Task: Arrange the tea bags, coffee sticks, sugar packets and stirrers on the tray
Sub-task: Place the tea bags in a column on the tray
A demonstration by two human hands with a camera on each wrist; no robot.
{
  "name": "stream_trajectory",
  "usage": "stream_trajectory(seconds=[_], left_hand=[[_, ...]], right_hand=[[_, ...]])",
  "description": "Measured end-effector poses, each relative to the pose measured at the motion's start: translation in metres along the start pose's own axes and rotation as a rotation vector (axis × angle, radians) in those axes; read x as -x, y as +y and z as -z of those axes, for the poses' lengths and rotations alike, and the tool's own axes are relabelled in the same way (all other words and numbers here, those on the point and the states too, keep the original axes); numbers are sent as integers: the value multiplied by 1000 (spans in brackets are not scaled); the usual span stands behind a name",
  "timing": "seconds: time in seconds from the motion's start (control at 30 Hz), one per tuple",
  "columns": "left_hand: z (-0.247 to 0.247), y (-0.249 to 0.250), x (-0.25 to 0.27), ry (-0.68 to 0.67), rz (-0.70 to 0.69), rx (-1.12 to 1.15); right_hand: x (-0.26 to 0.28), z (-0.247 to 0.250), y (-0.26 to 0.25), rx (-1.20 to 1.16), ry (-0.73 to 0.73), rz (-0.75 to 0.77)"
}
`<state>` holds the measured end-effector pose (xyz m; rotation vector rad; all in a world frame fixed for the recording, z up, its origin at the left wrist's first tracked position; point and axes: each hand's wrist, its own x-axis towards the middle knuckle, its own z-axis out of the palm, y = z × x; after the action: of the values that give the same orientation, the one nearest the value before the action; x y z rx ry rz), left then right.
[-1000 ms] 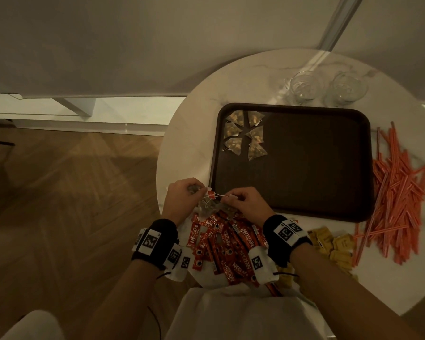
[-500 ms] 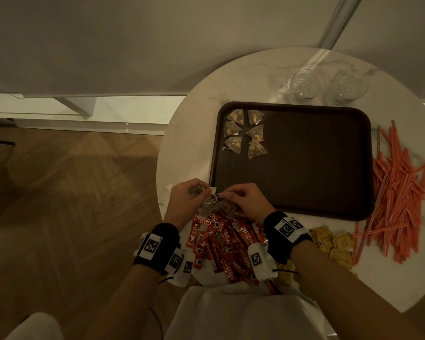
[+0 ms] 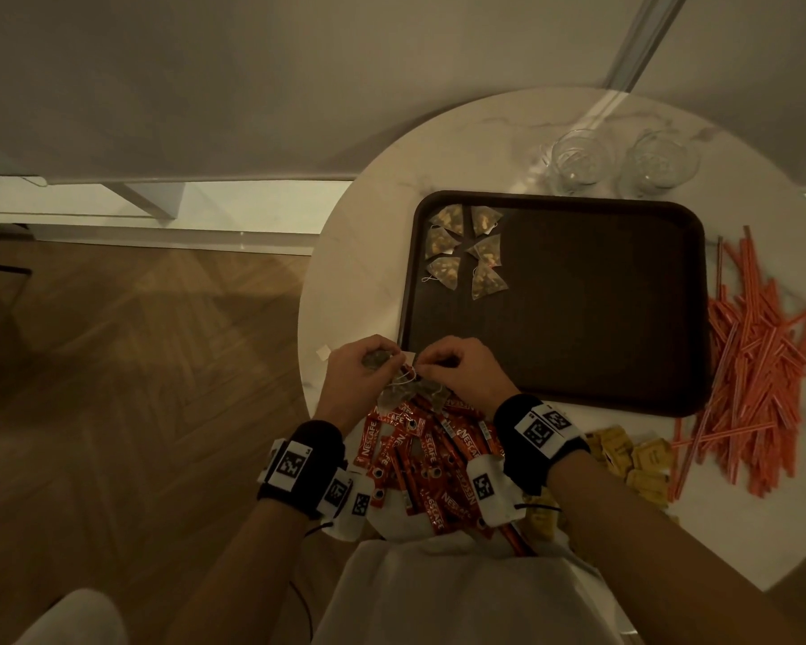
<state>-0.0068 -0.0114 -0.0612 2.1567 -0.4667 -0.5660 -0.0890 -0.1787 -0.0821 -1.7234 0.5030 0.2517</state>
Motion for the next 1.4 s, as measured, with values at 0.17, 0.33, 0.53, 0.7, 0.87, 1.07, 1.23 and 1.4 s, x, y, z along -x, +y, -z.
stream_trajectory(seconds=[0.17,0.33,0.53,0.7,0.87,1.07,1.23,1.4], left_hand=[[1,-1,-1,-1,-7,-39],[2,-3,-2,-34,-34,-79],[3,-9,-4,-148,-51,-102],[1,-6,-5,-138,-25,-26],[-2,-4,-1,-84,37,101],[-9,0,2,-35,49,207],[-14,2,1,-28,75,185],[-14,4,2,-71,107,201]], right_hand=[[2,1,-3,114,-42,-9],[5,4,-10,89,1,83],[-1,2,-12,77,36,162],[-4,3,-10,43,-3,142],[-4,4,-9,-67,-26,48],[0,6,-9,-207,-100,-52],[1,6,-5,-243,-86,-69],[2,6,-1,-224,-36,-92]])
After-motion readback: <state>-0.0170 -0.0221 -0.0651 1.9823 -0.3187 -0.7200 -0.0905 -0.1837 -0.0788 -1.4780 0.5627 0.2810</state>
